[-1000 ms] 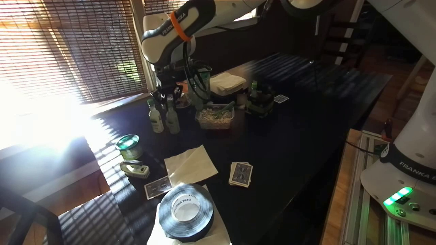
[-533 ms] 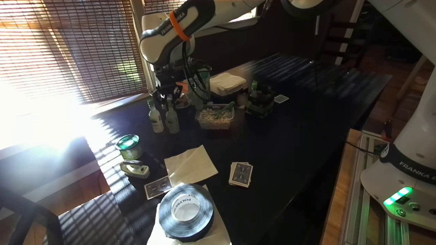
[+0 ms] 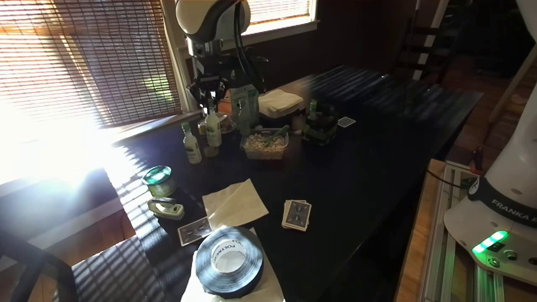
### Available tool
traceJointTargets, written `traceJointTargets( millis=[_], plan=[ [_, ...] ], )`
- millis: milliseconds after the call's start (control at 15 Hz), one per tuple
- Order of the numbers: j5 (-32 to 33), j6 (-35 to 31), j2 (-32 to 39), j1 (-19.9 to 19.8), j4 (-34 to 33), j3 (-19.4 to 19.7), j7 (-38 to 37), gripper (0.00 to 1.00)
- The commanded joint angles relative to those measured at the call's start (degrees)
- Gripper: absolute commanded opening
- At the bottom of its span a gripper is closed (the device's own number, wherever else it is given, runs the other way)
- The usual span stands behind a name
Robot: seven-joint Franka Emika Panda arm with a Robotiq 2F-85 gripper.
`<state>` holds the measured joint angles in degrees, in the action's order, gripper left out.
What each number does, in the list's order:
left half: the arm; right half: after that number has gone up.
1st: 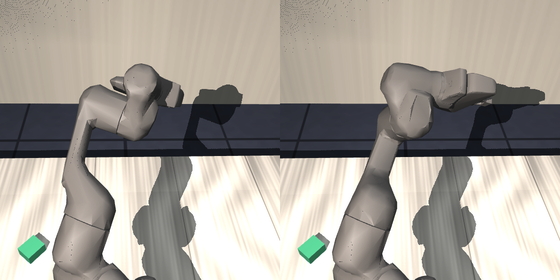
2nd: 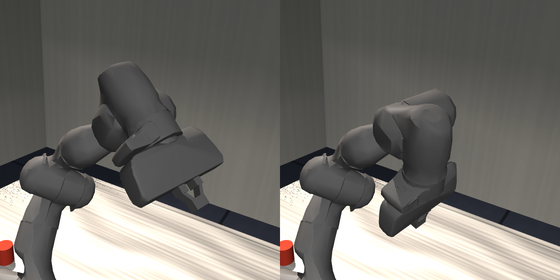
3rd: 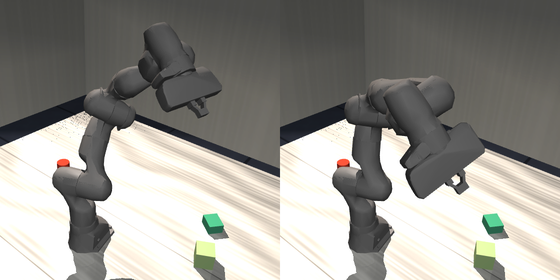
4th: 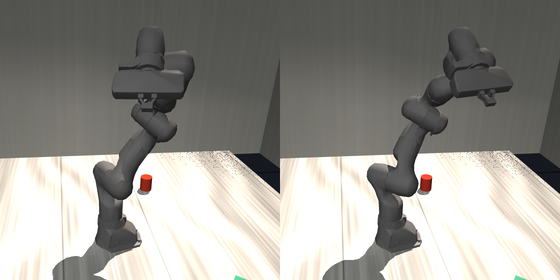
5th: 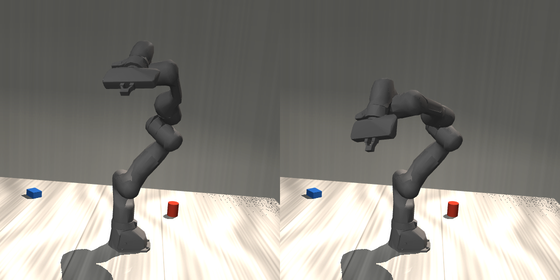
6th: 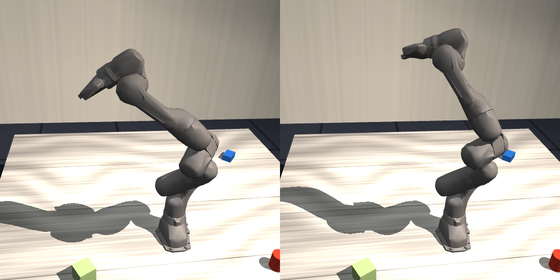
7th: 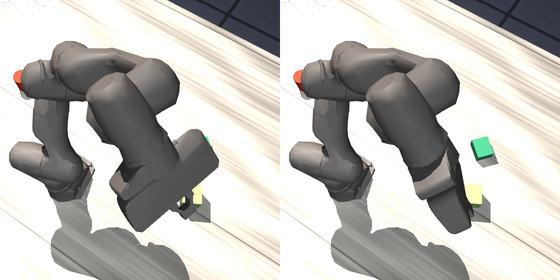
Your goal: Pick up one bottle from the left and put it in the box on the right.
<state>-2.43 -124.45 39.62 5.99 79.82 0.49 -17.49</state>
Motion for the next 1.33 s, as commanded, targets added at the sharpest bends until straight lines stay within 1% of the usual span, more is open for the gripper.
traceJointTargets(
  millis=[0,133,200,267,333,467,600,667,800,933,1133,1267],
  plan=[
    [-1.3,-2.57,-12.23,-0.89,13.45,0.03,0.06,0.07],
    [-1.01,-4.7,-17.14,-0.99,18.39,0.52,-0.91,0.07],
    [-1.2,-5.85,-18.15,-1.33,19.62,0.04,0.69,0.07],
    [-1.51,-7.03,-17.64,-1.62,19.46,-0.83,3.08,0.07],
    [-0.15,-3.59,-13.99,-1.19,14.11,0.2,0.56,0.29],
    [-0.17,-4.77,-15.97,-1.25,16.62,-0.2,1.46,0.29],
    [-0.2,-5.45,-16.19,-1.21,17.54,-0.41,1.59,0.29],
    [-0.19,-5.52,-16.17,-1.21,17.72,-0.42,1.65,0.07],
    [-1.07,-6.51,-18.16,-1.95,19.52,0.13,0.64,0.07],
    [-1.09,-6.87,-21.62,-2.5,22.13,1.18,-0.9,0.07],
    [-0.37,-4.79,-28.79,-3.54,27.15,2.45,-1.8,0.07],
    [1.77,-2.14,-34.01,-3.99,30.78,3.85,-3.99,0.07]
  ],
)
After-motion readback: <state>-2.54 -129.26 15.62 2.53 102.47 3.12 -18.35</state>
